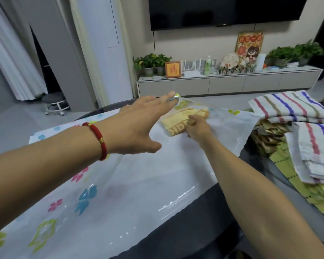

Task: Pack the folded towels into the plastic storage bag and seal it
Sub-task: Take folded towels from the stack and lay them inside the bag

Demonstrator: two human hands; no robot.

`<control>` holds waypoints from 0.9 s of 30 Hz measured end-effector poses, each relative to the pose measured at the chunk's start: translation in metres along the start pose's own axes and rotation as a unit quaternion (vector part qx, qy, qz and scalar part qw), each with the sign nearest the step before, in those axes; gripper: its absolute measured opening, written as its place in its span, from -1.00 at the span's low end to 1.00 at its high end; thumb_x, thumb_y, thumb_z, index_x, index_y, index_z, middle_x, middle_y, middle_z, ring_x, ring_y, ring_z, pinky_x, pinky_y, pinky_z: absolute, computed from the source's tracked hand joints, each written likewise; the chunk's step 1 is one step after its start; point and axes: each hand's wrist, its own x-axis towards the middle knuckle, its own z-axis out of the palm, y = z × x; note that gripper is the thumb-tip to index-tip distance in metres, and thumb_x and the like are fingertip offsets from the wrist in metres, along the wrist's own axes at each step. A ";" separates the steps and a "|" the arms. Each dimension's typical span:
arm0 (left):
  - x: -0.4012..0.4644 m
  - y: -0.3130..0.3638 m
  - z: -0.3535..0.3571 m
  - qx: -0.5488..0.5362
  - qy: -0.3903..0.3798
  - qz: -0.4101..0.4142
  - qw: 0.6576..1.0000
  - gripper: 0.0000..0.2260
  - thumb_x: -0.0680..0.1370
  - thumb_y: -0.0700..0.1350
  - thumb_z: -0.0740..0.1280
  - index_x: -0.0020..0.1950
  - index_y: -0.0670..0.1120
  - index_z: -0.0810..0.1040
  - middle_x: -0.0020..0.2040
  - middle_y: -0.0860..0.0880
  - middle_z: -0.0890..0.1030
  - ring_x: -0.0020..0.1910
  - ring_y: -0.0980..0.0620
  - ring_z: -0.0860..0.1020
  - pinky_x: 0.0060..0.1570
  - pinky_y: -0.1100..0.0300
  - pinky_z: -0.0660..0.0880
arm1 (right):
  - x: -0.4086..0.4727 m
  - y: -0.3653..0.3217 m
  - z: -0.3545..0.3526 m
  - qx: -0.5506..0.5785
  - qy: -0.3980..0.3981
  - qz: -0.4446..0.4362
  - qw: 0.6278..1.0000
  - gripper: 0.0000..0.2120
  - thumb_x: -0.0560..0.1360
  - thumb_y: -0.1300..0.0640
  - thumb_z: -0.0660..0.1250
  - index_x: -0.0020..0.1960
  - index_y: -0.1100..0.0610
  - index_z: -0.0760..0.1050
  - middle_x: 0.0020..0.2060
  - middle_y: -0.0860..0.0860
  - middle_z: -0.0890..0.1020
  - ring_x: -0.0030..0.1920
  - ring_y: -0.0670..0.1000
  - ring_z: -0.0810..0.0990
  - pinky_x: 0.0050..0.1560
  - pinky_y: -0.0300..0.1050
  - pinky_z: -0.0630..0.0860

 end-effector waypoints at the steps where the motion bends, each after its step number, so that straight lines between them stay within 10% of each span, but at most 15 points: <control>1: 0.002 0.002 0.001 0.000 0.002 -0.003 1.000 -0.06 0.44 0.04 0.48 0.61 0.14 -0.12 0.60 0.23 -0.15 0.56 0.01 0.02 0.45 -0.19 0.24 | -0.010 -0.001 -0.010 -0.033 -0.005 -0.008 0.999 -0.58 0.59 0.25 0.25 0.43 0.12 0.53 0.25 0.21 0.64 0.21 0.28 0.66 0.32 0.16 0.57; 7: 0.009 0.010 0.008 0.026 0.023 -0.033 0.999 -0.13 0.43 0.02 0.49 0.59 0.09 0.03 0.62 0.11 -0.05 0.54 -0.09 0.10 0.37 -0.35 0.26 | -0.101 -0.006 -0.111 -0.224 -0.120 -0.107 0.961 -0.79 0.58 0.22 0.32 0.12 0.11 0.69 -0.08 0.02 0.75 -0.22 -0.05 0.74 -0.17 -0.10 0.71; 15: 0.015 0.013 0.026 0.030 0.032 -0.062 0.997 -0.06 0.37 0.06 0.54 0.58 0.13 0.02 0.63 0.05 -0.07 0.51 -0.21 0.17 0.28 -0.41 0.35 | -0.159 0.042 -0.296 -0.446 0.213 -0.055 0.867 -0.77 0.59 0.13 0.25 0.01 0.20 0.66 -0.04 0.25 0.70 -0.02 0.30 0.61 -0.06 0.12 0.62; 20: 0.013 0.016 0.036 0.022 0.024 -0.080 0.996 -0.07 0.36 0.10 0.52 0.56 0.22 0.01 0.63 -0.01 -0.08 0.49 -0.24 0.21 0.24 -0.37 0.41 | -0.138 0.079 -0.348 -0.449 0.154 0.172 0.863 -0.63 0.70 -0.06 0.10 0.44 0.04 0.38 0.35 0.32 0.50 0.34 0.39 0.46 0.41 0.29 0.35; 27: -0.005 0.023 0.045 -0.002 0.049 -0.090 0.995 -0.27 0.39 0.06 0.50 0.50 0.25 0.24 0.60 -0.07 0.15 0.45 -0.22 0.31 0.25 -0.26 0.45 | -0.134 0.074 -0.356 -0.473 0.193 0.070 0.857 -0.75 0.53 0.06 0.46 0.18 -0.01 0.53 0.11 0.20 0.63 0.13 0.28 0.57 0.17 0.17 0.48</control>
